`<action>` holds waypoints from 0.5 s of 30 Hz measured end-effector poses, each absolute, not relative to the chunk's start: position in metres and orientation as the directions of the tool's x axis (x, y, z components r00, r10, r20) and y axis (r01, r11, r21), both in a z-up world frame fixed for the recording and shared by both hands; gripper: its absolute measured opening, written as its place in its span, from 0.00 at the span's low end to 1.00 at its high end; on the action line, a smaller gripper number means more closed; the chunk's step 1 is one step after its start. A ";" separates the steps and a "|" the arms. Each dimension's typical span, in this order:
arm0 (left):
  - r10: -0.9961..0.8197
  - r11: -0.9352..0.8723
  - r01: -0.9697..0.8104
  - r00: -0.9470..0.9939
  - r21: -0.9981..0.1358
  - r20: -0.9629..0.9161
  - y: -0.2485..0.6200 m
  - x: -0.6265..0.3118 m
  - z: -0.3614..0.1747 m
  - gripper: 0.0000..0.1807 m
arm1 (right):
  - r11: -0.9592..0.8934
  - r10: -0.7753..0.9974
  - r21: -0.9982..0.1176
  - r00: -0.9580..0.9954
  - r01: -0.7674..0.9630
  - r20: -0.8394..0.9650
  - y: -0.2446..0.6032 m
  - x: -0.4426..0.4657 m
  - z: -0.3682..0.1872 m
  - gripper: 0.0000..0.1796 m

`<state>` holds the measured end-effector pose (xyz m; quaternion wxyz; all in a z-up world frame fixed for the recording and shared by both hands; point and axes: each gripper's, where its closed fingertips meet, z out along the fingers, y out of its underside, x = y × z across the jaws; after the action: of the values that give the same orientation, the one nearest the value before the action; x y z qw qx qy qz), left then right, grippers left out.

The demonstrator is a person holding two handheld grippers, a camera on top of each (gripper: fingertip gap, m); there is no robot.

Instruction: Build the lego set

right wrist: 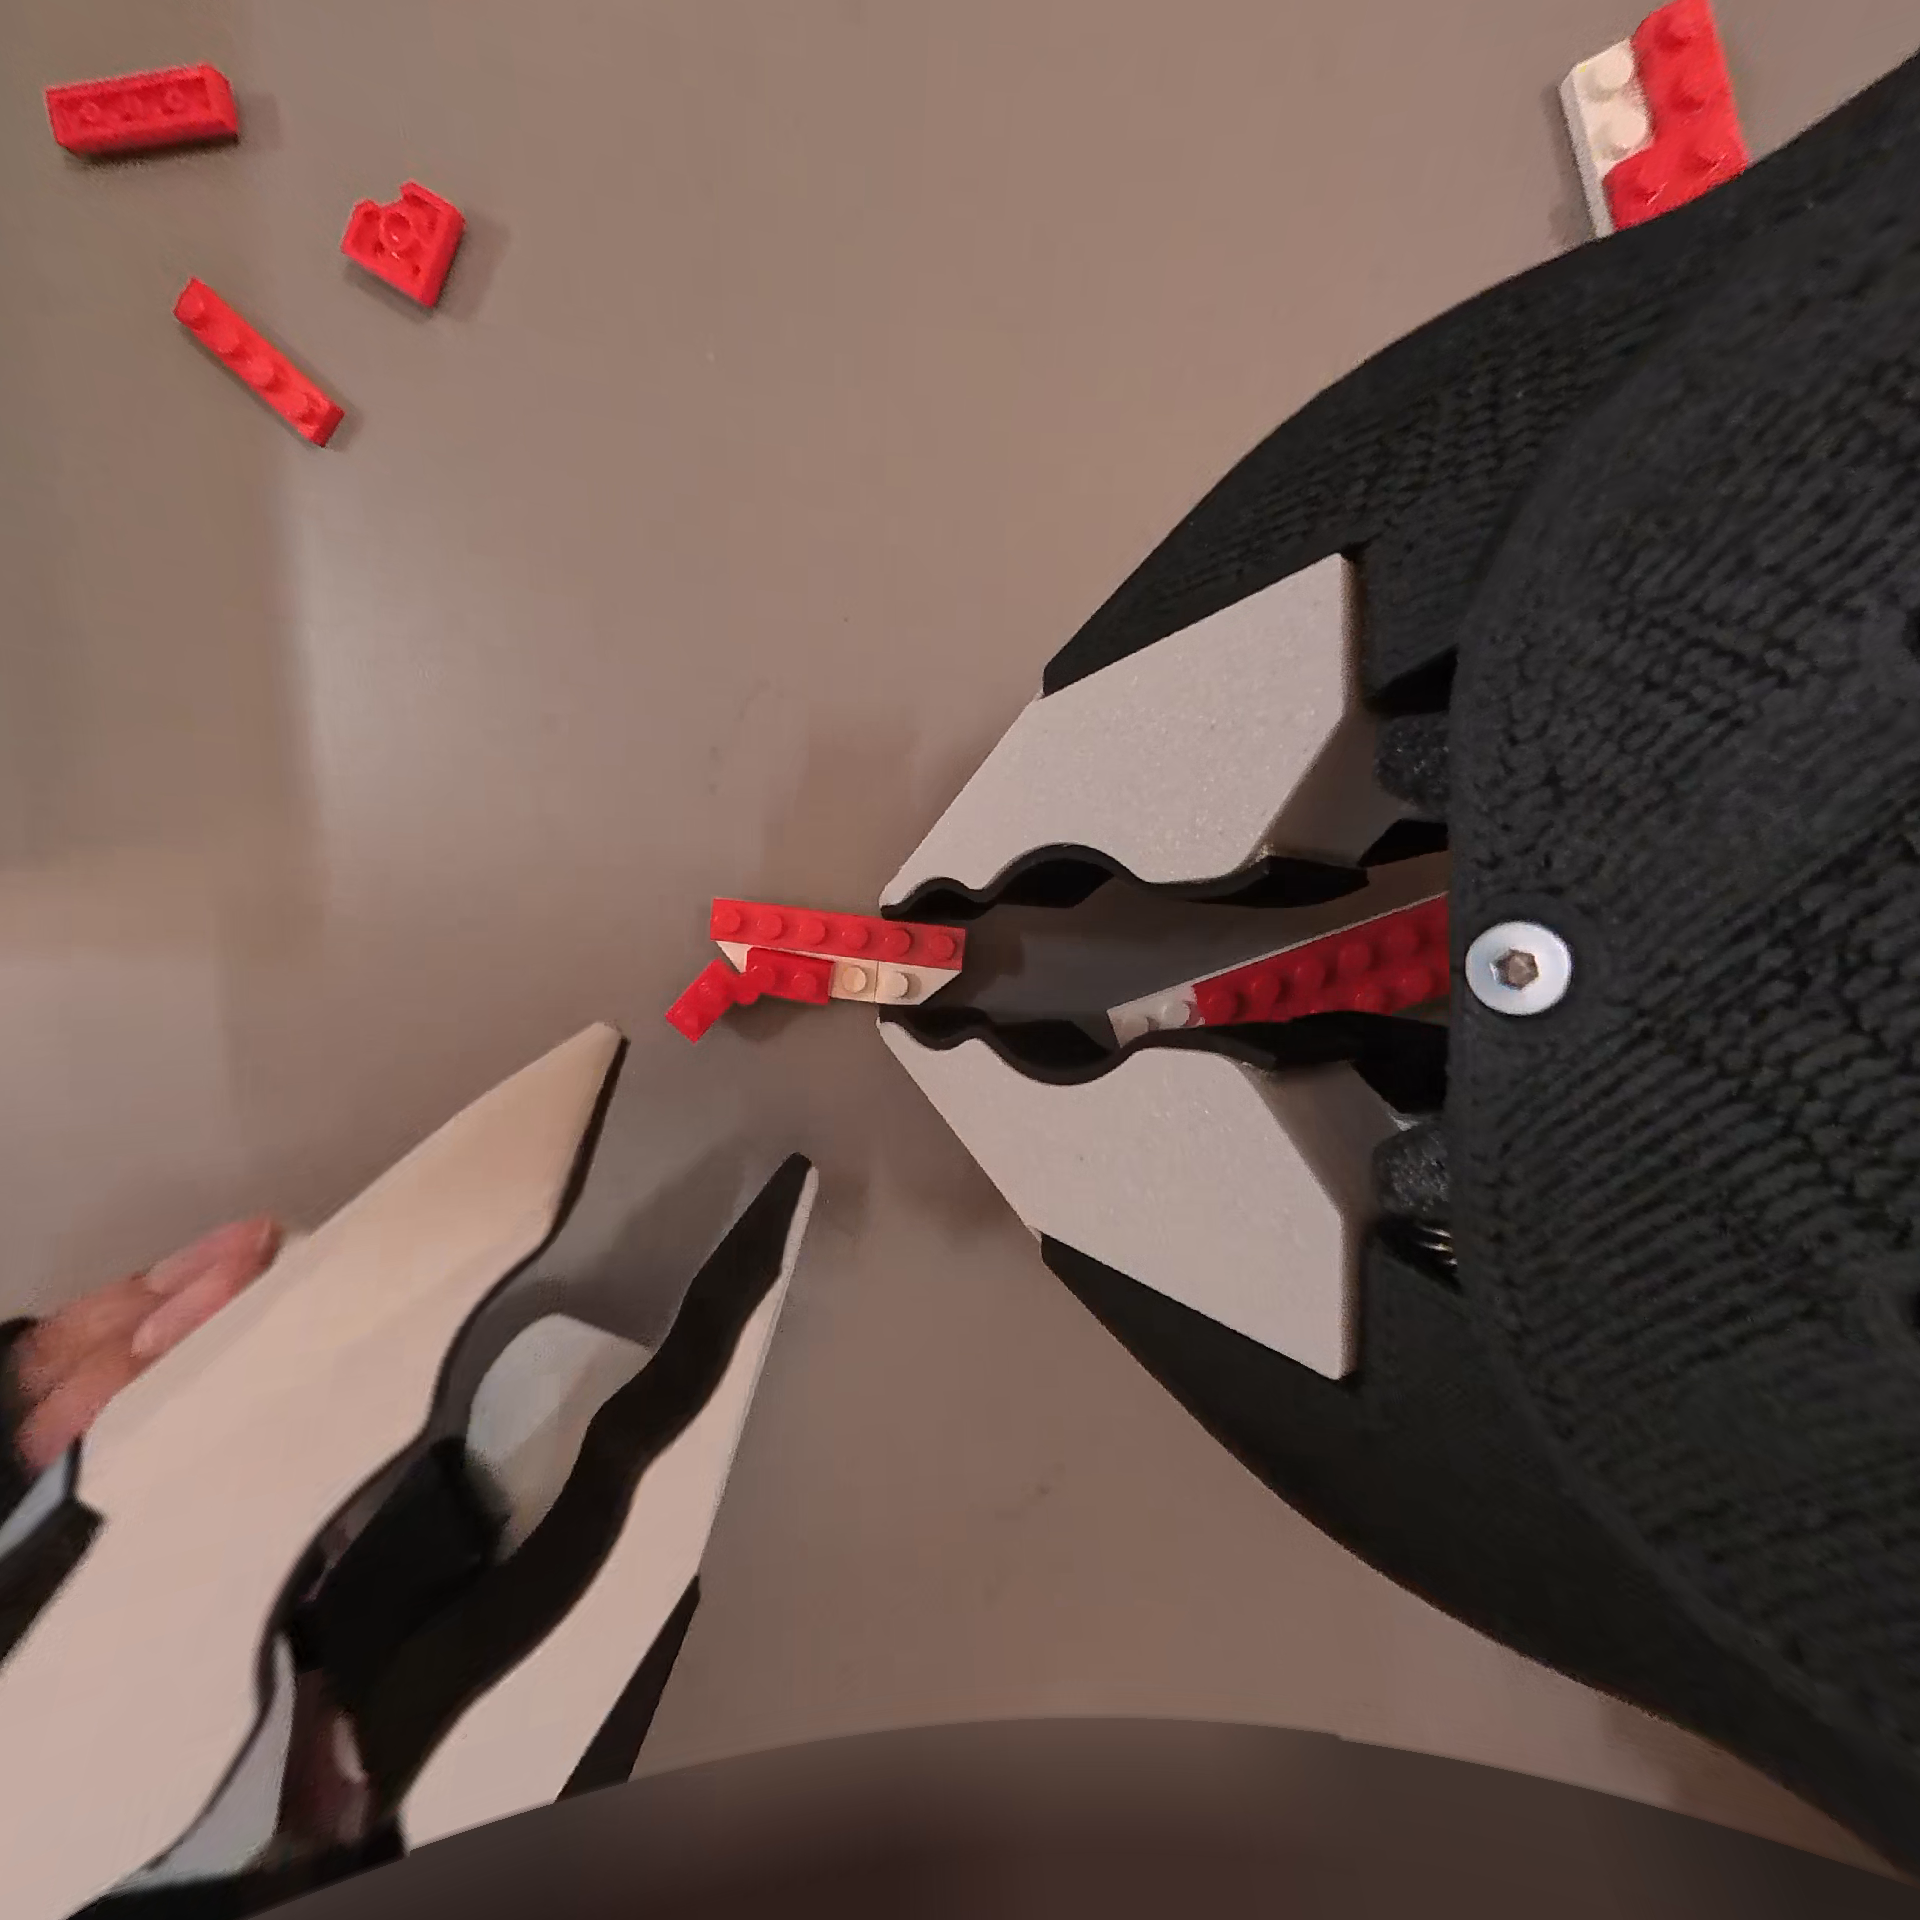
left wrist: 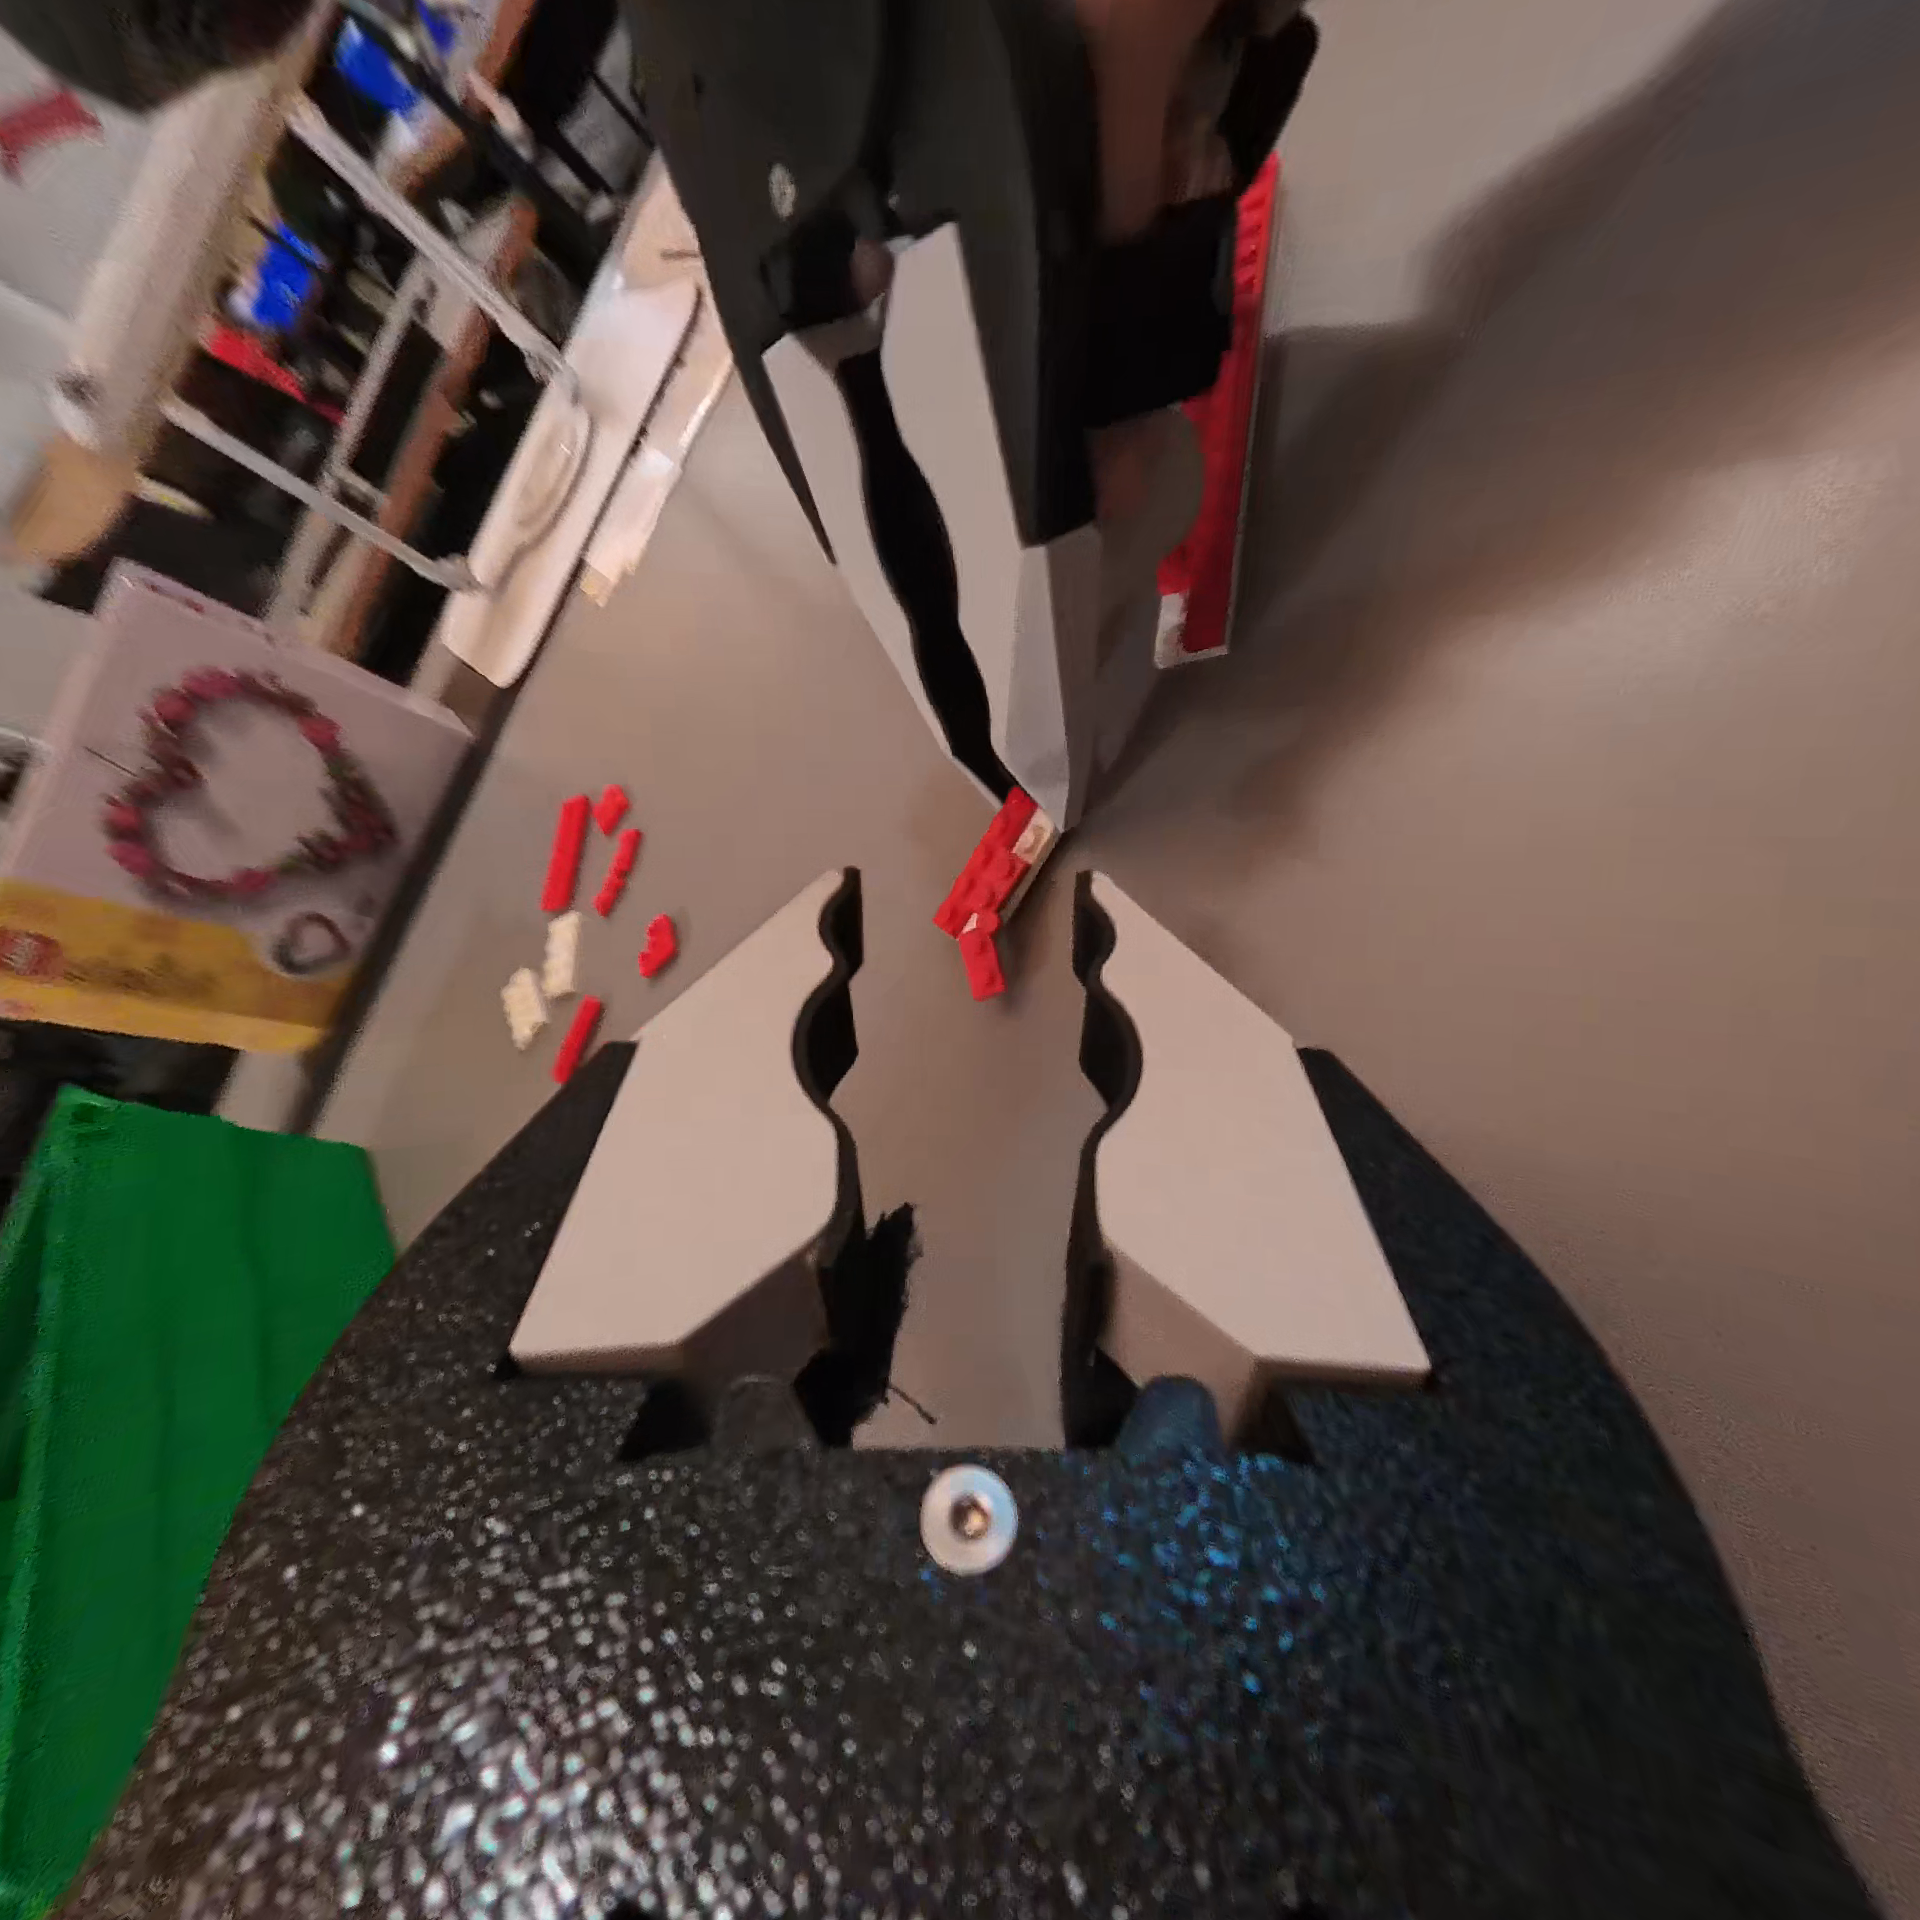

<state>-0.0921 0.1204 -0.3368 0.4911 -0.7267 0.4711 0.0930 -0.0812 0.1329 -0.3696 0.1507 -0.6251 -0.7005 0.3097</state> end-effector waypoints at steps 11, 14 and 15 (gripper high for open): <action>-0.385 0.196 -0.939 0.193 -0.284 -0.903 0.126 -0.086 -0.338 0.22 | 0.001 0.977 -0.635 -0.135 0.773 -0.163 0.136 -0.082 -0.353 0.08; -0.275 0.223 -0.958 0.114 -0.178 -0.955 0.132 -0.087 -0.332 0.22 | -0.016 0.976 -0.641 -0.127 0.767 -0.176 0.135 -0.080 -0.346 0.08; -0.255 0.224 -0.963 0.088 -0.147 -0.963 0.133 -0.087 -0.332 0.22 | -0.019 0.976 -0.644 -0.127 0.764 -0.179 0.135 -0.080 -0.344 0.08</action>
<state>-0.0869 0.1330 -0.3325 0.5210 -0.5219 0.5838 0.3396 -0.0797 0.1350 -0.3441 0.1665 -0.6395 -0.6802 0.3171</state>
